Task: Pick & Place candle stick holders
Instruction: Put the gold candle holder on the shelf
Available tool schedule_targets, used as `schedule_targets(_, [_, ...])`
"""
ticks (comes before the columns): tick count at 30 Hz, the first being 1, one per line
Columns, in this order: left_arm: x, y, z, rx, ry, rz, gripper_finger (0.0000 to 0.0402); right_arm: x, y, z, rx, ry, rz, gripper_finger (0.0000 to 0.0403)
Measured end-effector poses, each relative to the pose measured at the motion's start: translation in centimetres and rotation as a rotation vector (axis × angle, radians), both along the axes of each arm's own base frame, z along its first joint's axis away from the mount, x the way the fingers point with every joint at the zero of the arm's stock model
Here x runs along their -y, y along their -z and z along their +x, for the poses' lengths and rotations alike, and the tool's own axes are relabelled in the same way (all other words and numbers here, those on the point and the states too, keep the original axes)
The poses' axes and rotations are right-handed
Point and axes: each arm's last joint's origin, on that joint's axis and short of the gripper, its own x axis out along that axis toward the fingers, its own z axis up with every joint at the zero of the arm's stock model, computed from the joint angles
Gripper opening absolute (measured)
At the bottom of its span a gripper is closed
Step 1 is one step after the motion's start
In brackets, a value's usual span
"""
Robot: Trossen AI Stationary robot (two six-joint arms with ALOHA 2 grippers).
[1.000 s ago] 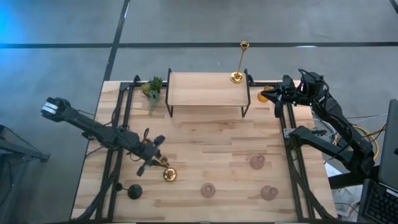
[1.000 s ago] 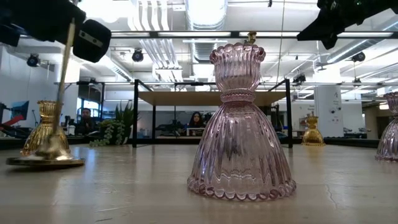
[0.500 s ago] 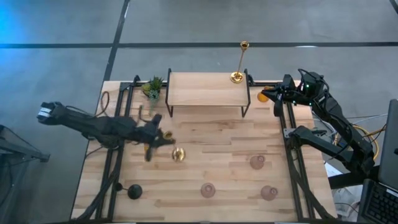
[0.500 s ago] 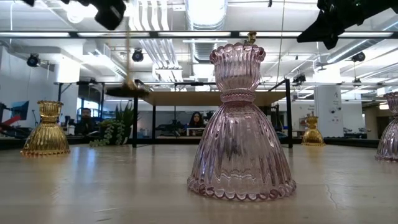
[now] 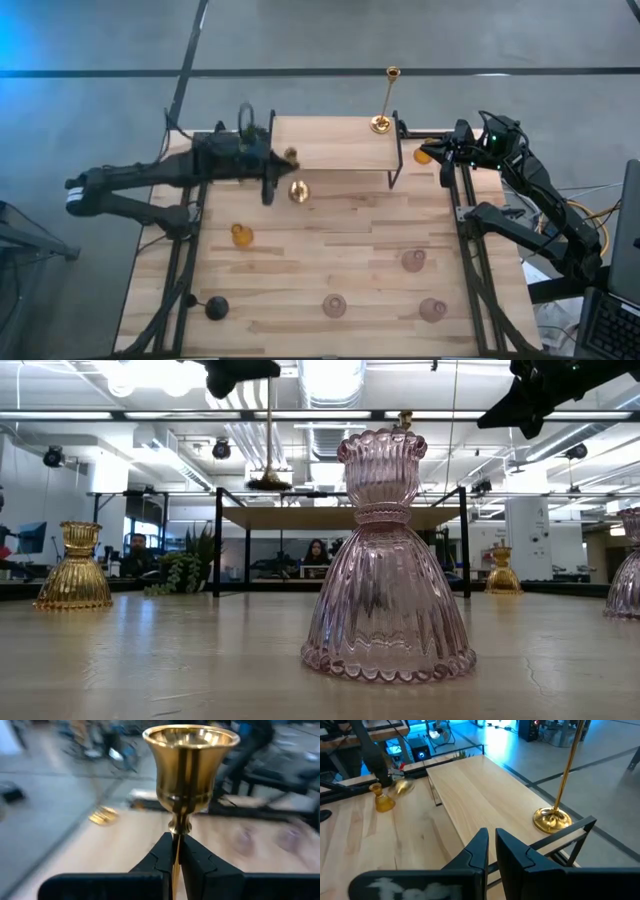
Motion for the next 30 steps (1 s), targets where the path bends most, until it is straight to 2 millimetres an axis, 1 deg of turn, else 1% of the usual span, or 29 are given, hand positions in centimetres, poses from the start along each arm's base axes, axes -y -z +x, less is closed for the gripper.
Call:
schedule_targets(10, [-5.3,-3.1,1.5,-0.044,-0.180,0.014,0.0020,0.0,0.0,0.0,-0.010,-0.009,-0.025,0.0029])
schedule_targets(14, [-7.4,-3.0,1.8,-0.076,-0.248,0.003,0.0020,0.0,0.0,0.0,-0.010,-0.009,-0.025,0.0029])
schedule_targets(20, [-10.3,-2.6,0.9,-0.070,-0.361,-0.027,0.0019,0.0,0.0,0.0,-0.011,-0.011,-0.028,0.0029])
schedule_targets(26, [-12.5,-2.4,0.4,-0.047,-0.430,-0.026,0.0019,0.0,0.0,0.0,-0.013,-0.013,-0.032,0.0029])
schedule_targets(30, [-13.9,-1.9,0.6,-0.036,-0.460,-0.012,0.0019,0.0,0.0,0.0,-0.013,-0.013,-0.032,0.0029])
